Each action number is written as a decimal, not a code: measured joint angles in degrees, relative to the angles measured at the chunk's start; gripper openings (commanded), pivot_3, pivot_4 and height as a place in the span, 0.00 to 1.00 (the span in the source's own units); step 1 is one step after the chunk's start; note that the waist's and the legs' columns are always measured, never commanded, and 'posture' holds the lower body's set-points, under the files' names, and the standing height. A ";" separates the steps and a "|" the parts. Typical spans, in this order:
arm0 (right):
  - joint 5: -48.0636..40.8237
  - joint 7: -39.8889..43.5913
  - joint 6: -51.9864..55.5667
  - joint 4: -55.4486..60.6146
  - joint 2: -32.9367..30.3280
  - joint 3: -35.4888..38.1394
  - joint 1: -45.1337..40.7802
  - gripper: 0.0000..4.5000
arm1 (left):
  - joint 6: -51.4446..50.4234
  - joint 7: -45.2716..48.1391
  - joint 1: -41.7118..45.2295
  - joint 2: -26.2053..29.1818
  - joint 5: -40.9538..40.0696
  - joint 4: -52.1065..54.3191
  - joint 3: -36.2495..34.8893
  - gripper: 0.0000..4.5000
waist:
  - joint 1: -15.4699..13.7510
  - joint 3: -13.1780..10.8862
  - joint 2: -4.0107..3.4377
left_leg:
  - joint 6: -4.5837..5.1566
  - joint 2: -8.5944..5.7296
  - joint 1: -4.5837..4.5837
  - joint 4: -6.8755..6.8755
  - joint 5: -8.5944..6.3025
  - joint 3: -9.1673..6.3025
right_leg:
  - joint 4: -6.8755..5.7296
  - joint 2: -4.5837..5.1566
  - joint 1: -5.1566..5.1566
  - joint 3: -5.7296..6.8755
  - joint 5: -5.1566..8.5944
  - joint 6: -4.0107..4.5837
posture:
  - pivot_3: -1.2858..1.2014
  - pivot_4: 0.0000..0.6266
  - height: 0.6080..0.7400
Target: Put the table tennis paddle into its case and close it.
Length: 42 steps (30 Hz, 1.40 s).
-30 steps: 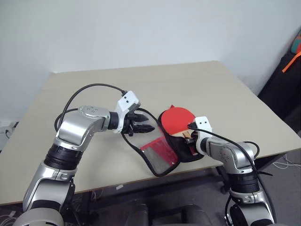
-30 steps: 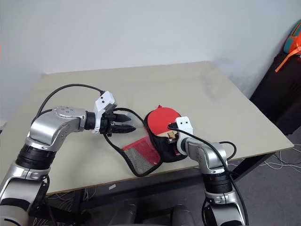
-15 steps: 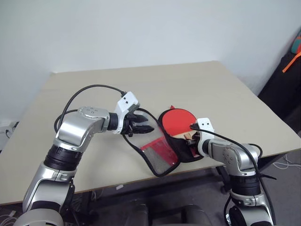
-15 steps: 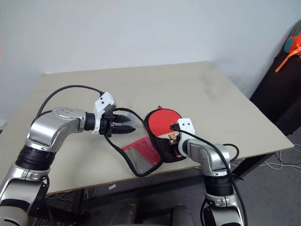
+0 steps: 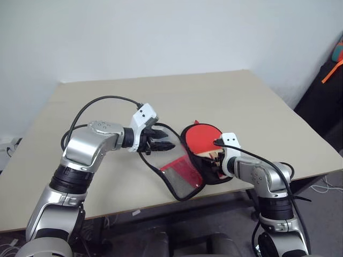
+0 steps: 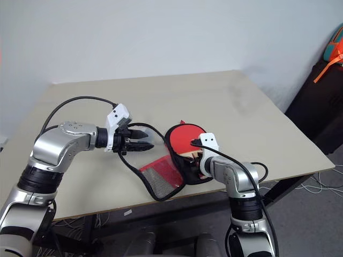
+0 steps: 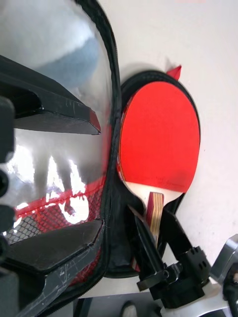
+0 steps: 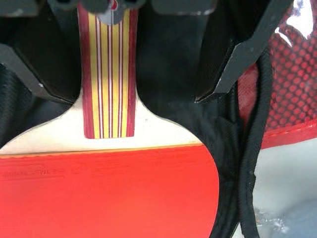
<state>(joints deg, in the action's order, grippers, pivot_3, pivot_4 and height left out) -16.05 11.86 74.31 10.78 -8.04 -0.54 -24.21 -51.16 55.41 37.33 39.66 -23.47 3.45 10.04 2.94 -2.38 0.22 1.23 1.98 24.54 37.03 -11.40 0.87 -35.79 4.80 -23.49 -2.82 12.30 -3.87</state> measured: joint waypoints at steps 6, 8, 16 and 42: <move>-1.85 4.08 -5.92 2.65 -4.58 2.12 -1.91 0.83 | -0.04 0.25 0.00 0.83 -0.19 -0.18 -2.09 0.63 | 0.09 -0.05 -0.02 | 0.01 0.00 0.02 -0.07 0.00 0.01 | 0.00 -0.03 -0.06 -0.01 0.00 -0.02 | 0.52 0.00 1.00; -2.10 5.14 -8.58 3.70 -5.73 3.58 -3.41 0.83 | 0.34 0.32 -0.02 1.62 -0.14 -0.91 -2.66 0.63 | 0.07 -0.05 -0.01 | 0.01 0.00 0.00 -0.08 0.00 -0.01 | -0.01 -0.03 -0.05 0.00 0.01 -0.01 | 0.52 0.00 1.00; -4.00 6.51 -13.48 0.97 -6.32 6.11 -5.28 0.83 | 3.62 2.61 -3.30 8.90 0.27 -4.82 -7.15 0.63 | 0.10 -0.06 0.00 | 0.00 0.01 0.00 -0.11 0.00 0.02 | 0.00 -0.03 -0.09 -0.02 0.01 0.00 | 0.52 0.00 1.00; -5.28 2.98 -22.50 -6.45 -3.80 8.85 -6.98 0.83 | 9.20 6.96 -13.20 5.06 4.91 -9.45 -1.31 0.01 | -0.24 -0.10 0.11 | -0.01 0.06 0.07 -0.16 0.02 0.09 | 0.00 0.02 -0.11 0.07 -0.06 -0.09 | 0.52 0.00 1.00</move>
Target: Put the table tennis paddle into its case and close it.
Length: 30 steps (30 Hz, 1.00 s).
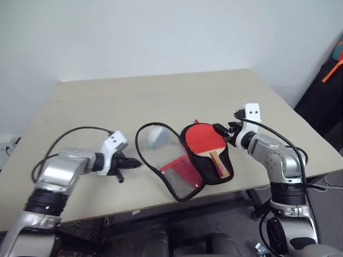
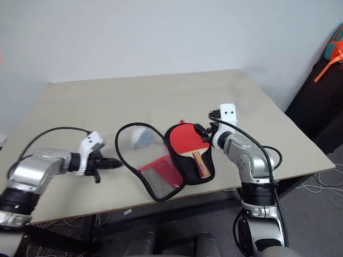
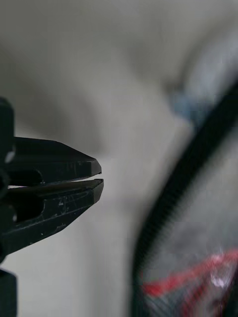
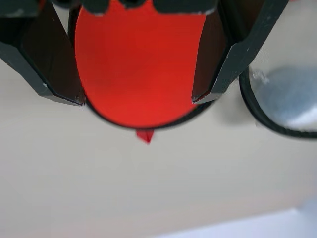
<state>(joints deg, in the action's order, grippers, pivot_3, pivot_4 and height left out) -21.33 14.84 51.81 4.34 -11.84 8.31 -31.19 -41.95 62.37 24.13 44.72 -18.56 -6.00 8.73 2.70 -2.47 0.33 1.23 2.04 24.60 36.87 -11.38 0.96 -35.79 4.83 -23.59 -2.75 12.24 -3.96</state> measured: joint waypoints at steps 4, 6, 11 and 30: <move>-3.98 -2.80 -0.62 0.07 2.24 7.30 -2.07 0.83 | -0.30 -0.92 4.84 -5.77 -0.14 -0.55 1.56 0.01 | 0.09 0.00 -0.01 | 0.02 -0.01 -0.03 0.04 0.02 -0.02 | -0.01 -0.01 0.05 -0.01 -0.03 -0.01 | 0.52 0.00 1.00; -6.26 -4.09 -1.64 0.08 2.75 11.32 -2.92 0.83 | -0.25 -1.98 7.15 -9.09 -0.20 -1.52 1.57 0.01 | -0.01 0.00 -0.01 | 0.13 -0.01 -0.03 0.06 0.08 -0.05 | 0.01 -0.02 0.09 0.00 -0.03 -0.03 | 0.52 0.00 1.00; -10.62 -6.95 -3.40 1.46 3.75 17.52 -2.72 0.83 | -0.10 -3.92 10.40 -17.87 -0.83 -1.74 1.60 0.01 | 0.09 0.00 -0.03 | 0.25 -0.04 -0.01 0.04 0.15 -0.05 | 0.03 -0.02 0.09 -0.04 -0.02 -0.05 | 0.52 0.00 1.00; -9.70 -12.22 -6.75 3.49 3.68 12.33 1.11 0.83 | -13.54 -15.85 9.57 -25.00 -2.81 0.17 -0.10 0.76 | 0.25 0.00 -0.12 | 0.30 -0.04 -0.05 0.07 0.19 -0.09 | 0.00 -0.08 0.12 -0.11 -0.03 -0.04 | 0.52 0.00 1.00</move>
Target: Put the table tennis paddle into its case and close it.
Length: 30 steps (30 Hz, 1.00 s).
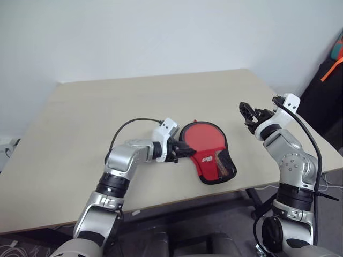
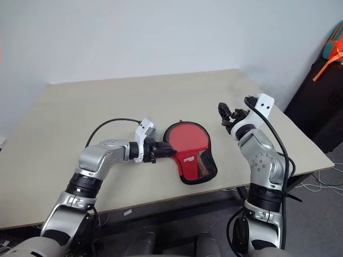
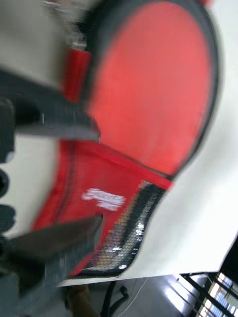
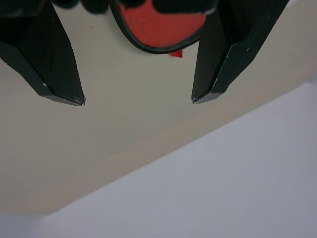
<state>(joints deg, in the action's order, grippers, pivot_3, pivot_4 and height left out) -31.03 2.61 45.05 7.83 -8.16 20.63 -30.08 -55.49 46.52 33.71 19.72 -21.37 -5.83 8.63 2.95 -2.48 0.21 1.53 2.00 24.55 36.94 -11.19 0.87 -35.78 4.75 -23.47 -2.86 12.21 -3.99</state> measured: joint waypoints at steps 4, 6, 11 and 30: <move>0.18 0.02 -0.31 -0.09 0.00 -1.24 0.66 0.83 | -10.21 -4.33 -1.05 0.24 -1.00 2.34 -1.34 0.76 | 0.00 0.00 0.00 | -0.01 0.00 -0.01 0.02 0.00 -0.02 | 0.00 0.01 0.03 0.01 0.00 0.00 | 0.52 0.00 1.00; 0.18 0.01 -0.46 -0.37 0.00 -1.22 0.95 0.83 | -13.50 -6.91 -1.30 -1.17 -1.44 2.44 -2.45 0.76 | 0.00 0.00 0.00 | -0.01 -0.01 0.00 0.02 0.00 -0.02 | 0.00 0.01 0.02 0.01 0.00 0.00 | 0.52 0.00 1.00; 0.22 0.00 -1.29 -1.50 0.26 -1.63 0.92 0.83 | -17.18 -13.65 0.47 -6.39 -1.55 -1.55 -5.96 0.76 | -0.03 0.00 0.00 | -0.01 -0.01 -0.02 0.02 0.00 -0.04 | -0.01 0.00 0.03 0.04 -0.01 0.00 | 0.52 0.00 1.00; 0.77 -1.34 -2.26 -1.91 0.39 -3.23 1.80 0.83 | -30.36 -29.14 7.14 -22.79 -4.28 -10.55 -28.60 0.76 | -0.07 0.01 0.00 | -0.03 -0.04 0.00 0.03 -0.01 -0.06 | 0.05 0.01 0.06 0.04 -0.01 0.00 | 0.52 0.00 1.00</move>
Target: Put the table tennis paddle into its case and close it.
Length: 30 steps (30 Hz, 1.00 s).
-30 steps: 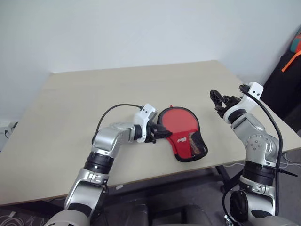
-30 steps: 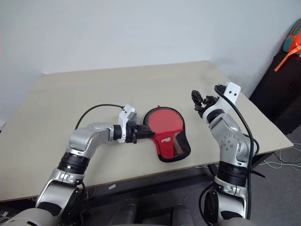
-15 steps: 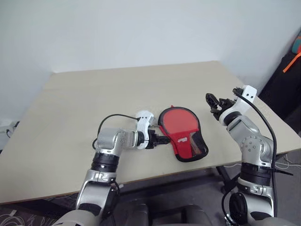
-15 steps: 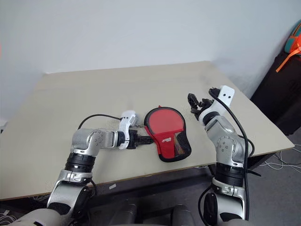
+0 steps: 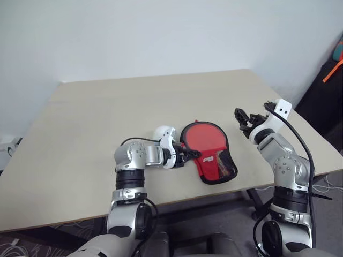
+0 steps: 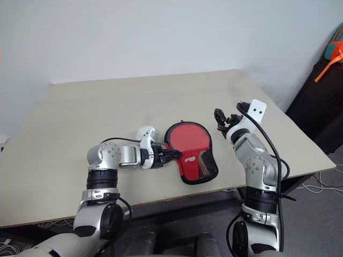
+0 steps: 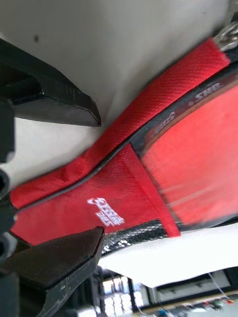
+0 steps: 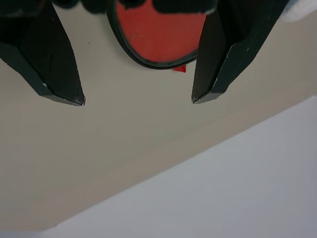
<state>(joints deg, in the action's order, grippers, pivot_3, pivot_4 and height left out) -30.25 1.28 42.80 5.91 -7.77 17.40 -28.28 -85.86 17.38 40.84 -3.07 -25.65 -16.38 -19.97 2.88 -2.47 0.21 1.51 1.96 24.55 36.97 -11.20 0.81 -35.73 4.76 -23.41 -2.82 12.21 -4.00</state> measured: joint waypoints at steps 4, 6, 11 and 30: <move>0.06 -0.20 -0.17 0.00 0.00 -0.23 0.00 0.83 | -2.86 -2.55 0.66 -3.02 -0.06 -0.08 -3.16 0.76 | 0.04 0.00 0.00 | 0.00 -0.01 0.00 -0.02 0.00 0.00 | 0.02 0.01 -0.01 0.00 0.00 -0.01 | 0.52 0.00 1.00; 0.07 -0.27 -0.32 0.00 -0.02 -0.23 0.00 0.83 | -3.45 -3.20 0.76 -3.66 -0.09 -0.08 -3.87 0.76 | 0.06 0.00 0.00 | -0.05 -0.01 -0.01 -0.03 -0.03 -0.02 | 0.01 0.01 -0.02 0.01 0.00 0.00 | 0.52 0.00 1.00; 0.10 -0.76 -0.46 0.00 0.01 -0.27 0.03 0.83 | -4.32 -4.26 0.97 -4.28 -0.09 -0.12 -5.57 0.76 | 0.07 0.00 0.00 | -0.19 -0.01 -0.01 -0.02 -0.11 -0.01 | 0.02 0.01 0.00 0.01 0.00 0.00 | 0.52 0.00 1.00; 0.84 -1.87 -0.47 -0.10 0.10 0.07 0.05 0.83 | -6.08 -2.26 0.19 -4.46 -3.57 -1.49 -6.13 0.01 | 0.07 0.00 0.00 | -0.20 -0.01 0.02 -0.04 -0.12 -0.02 | 0.04 0.01 -0.05 0.02 0.00 0.00 | 0.52 0.00 1.00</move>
<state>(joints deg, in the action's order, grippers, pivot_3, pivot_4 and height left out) -29.42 -0.60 42.32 5.81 -7.67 17.47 -28.23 -91.94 15.12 41.03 -7.53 -29.22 -17.87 -26.10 2.95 -2.47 0.21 1.30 1.94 24.56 36.93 -11.32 0.79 -35.69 4.77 -23.46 -2.81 12.21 -4.00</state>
